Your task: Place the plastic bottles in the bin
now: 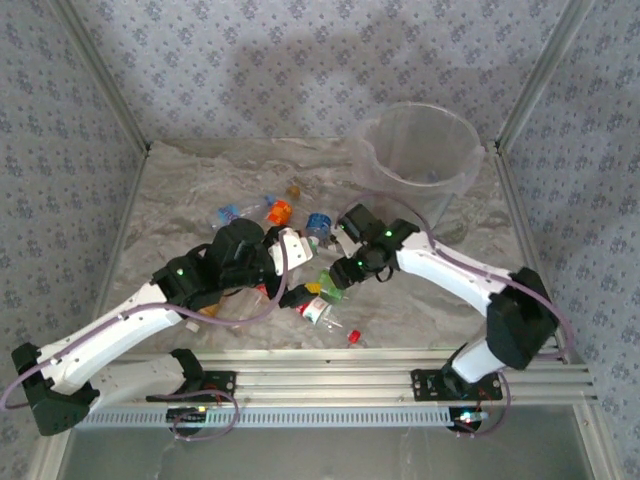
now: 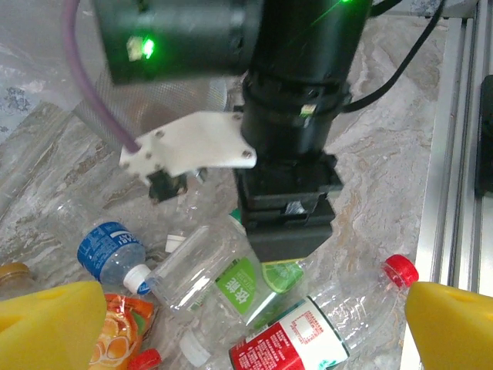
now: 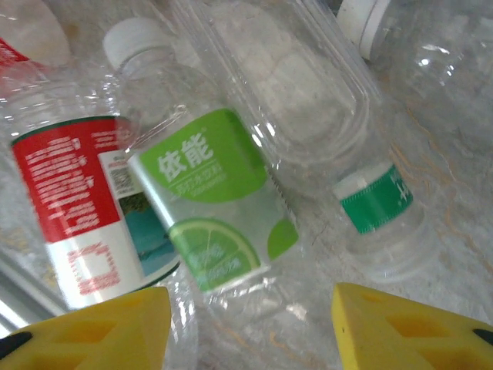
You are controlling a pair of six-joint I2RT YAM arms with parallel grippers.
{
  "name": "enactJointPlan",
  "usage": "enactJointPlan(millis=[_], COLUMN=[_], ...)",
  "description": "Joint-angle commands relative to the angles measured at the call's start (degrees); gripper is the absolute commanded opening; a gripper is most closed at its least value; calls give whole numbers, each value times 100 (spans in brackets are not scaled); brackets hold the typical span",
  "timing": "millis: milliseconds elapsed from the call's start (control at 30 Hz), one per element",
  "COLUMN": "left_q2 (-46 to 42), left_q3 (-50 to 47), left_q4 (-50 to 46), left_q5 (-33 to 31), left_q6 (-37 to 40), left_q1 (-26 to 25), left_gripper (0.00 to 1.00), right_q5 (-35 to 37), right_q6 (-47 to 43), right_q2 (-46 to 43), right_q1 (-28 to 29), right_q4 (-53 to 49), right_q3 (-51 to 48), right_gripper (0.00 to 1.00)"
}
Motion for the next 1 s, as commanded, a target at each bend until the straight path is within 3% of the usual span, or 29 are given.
enactJointPlan(millis=[0, 400, 967], left_q2=[-21, 4, 49], left_q3=[-13, 6, 15], left_q4=[227, 224, 219], left_q5=[71, 150, 159], left_q6=[-76, -94, -94], left_q1=[-60, -60, -60], left_gripper=[99, 100, 99], right_q5=[156, 481, 368], right_q6=[-427, -671, -808], right_q2=[316, 1059, 1266], right_q1=[74, 416, 611], right_q4=[-144, -338, -444], right_q3=[226, 718, 689], right_gripper=[59, 67, 74])
